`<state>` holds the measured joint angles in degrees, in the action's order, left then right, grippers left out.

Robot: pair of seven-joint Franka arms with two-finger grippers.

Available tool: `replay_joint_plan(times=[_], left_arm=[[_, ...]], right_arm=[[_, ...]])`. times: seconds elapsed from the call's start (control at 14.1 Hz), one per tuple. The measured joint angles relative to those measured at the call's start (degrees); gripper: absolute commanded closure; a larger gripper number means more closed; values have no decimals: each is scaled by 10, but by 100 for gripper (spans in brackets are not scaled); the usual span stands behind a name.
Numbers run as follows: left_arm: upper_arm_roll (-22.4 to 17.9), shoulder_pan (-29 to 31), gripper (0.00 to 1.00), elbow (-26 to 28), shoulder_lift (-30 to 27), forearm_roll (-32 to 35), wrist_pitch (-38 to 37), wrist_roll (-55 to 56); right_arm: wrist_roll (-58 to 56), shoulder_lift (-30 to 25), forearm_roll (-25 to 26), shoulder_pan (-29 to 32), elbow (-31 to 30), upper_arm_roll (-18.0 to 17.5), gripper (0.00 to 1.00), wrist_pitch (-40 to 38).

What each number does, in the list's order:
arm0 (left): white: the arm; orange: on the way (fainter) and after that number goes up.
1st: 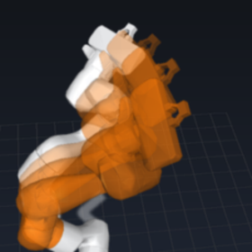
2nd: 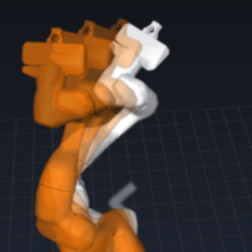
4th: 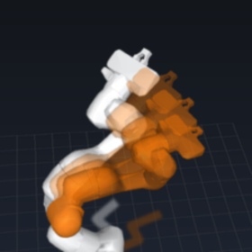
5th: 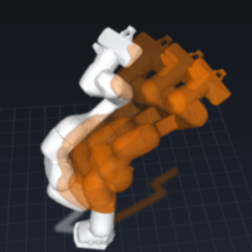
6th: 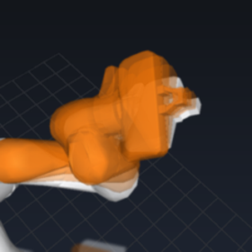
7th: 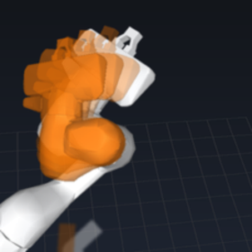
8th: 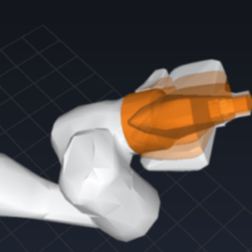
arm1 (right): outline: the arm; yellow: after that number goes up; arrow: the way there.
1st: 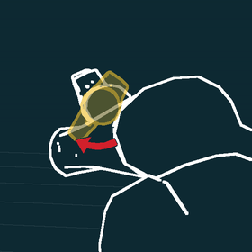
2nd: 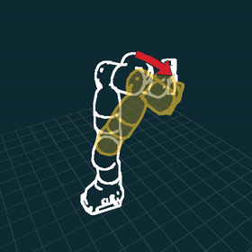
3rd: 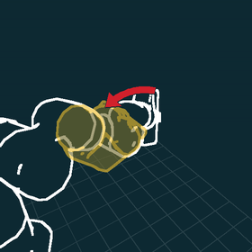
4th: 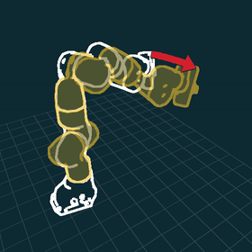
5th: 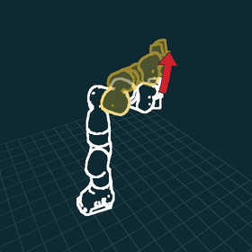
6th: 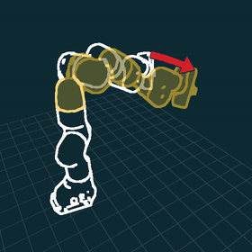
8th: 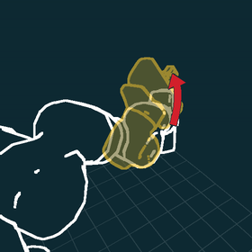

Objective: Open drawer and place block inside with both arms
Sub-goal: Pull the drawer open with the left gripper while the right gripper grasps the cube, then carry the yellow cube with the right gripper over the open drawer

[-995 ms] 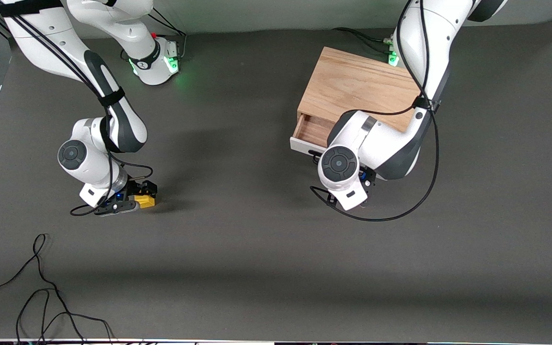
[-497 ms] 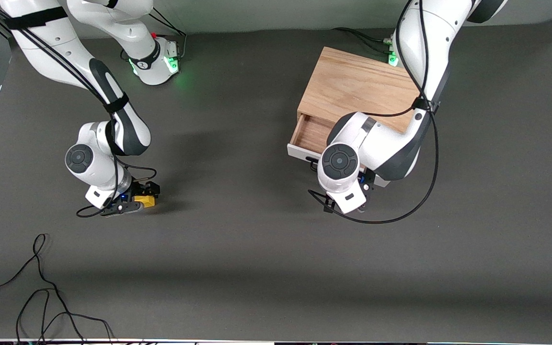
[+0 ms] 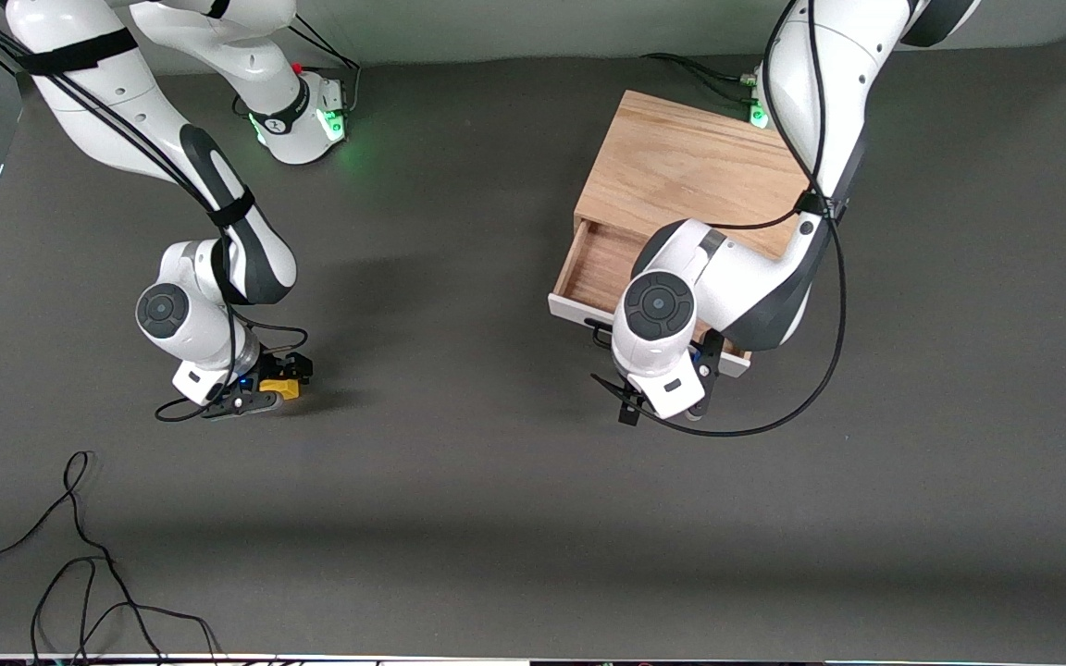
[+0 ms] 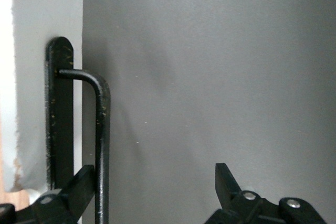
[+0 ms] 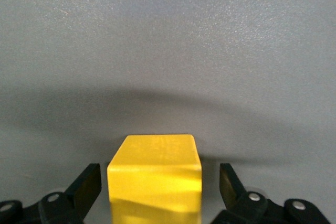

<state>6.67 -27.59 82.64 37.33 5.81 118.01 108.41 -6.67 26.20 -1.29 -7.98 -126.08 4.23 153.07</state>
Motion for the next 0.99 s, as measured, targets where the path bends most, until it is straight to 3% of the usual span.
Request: replay_joint_plan(times=[0.36, 0.78, 0.99], left_arm=[[0, 0, 0, -33, 23, 3, 74, 0], [-19, 3, 0, -105, 34, 15, 70, -3], [-34, 31, 0, -174, 19, 14, -29, -83]], right_arm=[[0, 0, 0, 0, 0, 0, 0, 1], [0, 0, 0, 0, 0, 0, 2, 1], [0, 0, 0, 0, 0, 1, 38, 1]])
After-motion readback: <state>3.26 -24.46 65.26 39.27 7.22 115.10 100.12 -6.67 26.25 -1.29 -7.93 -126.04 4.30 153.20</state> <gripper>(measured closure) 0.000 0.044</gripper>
